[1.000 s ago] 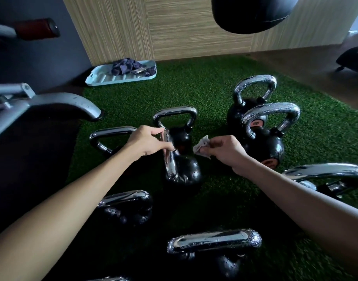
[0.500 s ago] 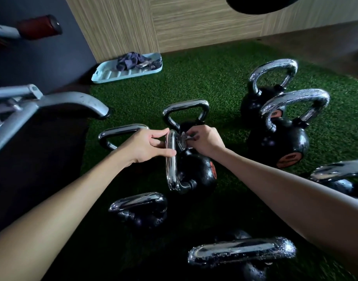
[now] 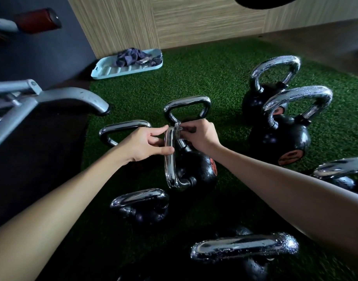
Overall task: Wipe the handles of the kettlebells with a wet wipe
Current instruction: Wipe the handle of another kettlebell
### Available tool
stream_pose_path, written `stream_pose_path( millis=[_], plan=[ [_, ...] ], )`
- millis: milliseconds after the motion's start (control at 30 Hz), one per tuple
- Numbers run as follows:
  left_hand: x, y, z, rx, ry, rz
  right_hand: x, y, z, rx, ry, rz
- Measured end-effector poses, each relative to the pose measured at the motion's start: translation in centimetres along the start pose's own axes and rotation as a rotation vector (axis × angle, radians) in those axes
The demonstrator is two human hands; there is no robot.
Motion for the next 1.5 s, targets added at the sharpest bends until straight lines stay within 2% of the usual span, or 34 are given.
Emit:
stream_pose_path(
  millis=[133, 433, 600, 867, 1100, 1300, 1367, 1433, 1500],
  plan=[
    [0.3, 0.1, 0.0, 0.009, 0.018, -0.029, -0.8, -0.8, -0.8, -0.037, -0.022, 0.062],
    [-1.0, -0.2, -0.4, 0.014, 0.001, -0.056, -2.6, -3.3, -7.9, -0.308, -0.061, 0.089],
    [-2.0, -0.1, -0.4, -0.008, -0.011, -0.112, -4.2, -2.4, -6.2, -0.189, -0.057, 0.105],
    [-1.4, -0.5, -1.3, 0.026, -0.011, -0.111, -4.2, -2.7, -10.0, -0.336, -0.182, 0.044],
    [-2.1, -0.6, -1.1, 0.005, -0.043, -0.101, -1.1, -2.5, -10.2, -0.426, -0.35, -0.127],
    [-2.5, -0.4, -1.0, 0.02, -0.079, -0.123, -2.1, -3.3, -6.8, -0.342, -0.39, -0.155],
    [-2.4, -0.5, -1.2, 0.014, -0.079, -0.125, -2.6, -2.6, -5.9, -0.428, -0.429, -0.253],
    [-2.0, -0.5, -1.3, 0.019, -0.064, -0.108, -2.3, -1.2, -6.1, -0.581, -0.41, -0.338],
    [-1.6, -0.5, -1.3, 0.027, -0.05, -0.067, -2.0, -0.1, -6.6, -0.656, -0.391, -0.326]
  ],
)
Point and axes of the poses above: each hand's wrist, its own z-axis towards the middle knuckle, its own y-axis out of the palm, x = y × z, the point moved 4 cm from there along z, towards the middle knuckle, and after that the axes turned 13 degrees about x, right-handed, at the moved point
